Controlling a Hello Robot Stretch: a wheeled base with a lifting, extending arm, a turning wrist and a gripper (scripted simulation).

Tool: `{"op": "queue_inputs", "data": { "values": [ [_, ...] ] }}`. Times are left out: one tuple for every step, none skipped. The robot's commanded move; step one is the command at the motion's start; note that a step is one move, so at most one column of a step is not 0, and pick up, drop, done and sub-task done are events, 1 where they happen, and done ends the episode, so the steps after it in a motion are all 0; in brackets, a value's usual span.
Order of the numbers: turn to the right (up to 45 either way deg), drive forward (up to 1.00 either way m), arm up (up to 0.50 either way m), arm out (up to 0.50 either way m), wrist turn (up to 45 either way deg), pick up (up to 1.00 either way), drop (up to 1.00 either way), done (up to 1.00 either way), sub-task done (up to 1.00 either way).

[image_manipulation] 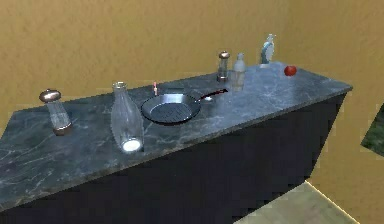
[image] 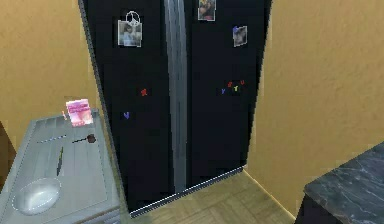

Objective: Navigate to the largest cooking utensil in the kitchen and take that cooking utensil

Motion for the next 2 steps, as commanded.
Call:
{"op": "queue_inputs", "data": {
  "values": [
    [0.0, 0.00, 0.38, 0.00, 0.0, 0.00, 0.00, 0.00, 0.00],
    [0.0, 0.00, 0.00, 0.42, 0.0, 0.00, 0.00, 0.00, 0.00]
  ]
}}
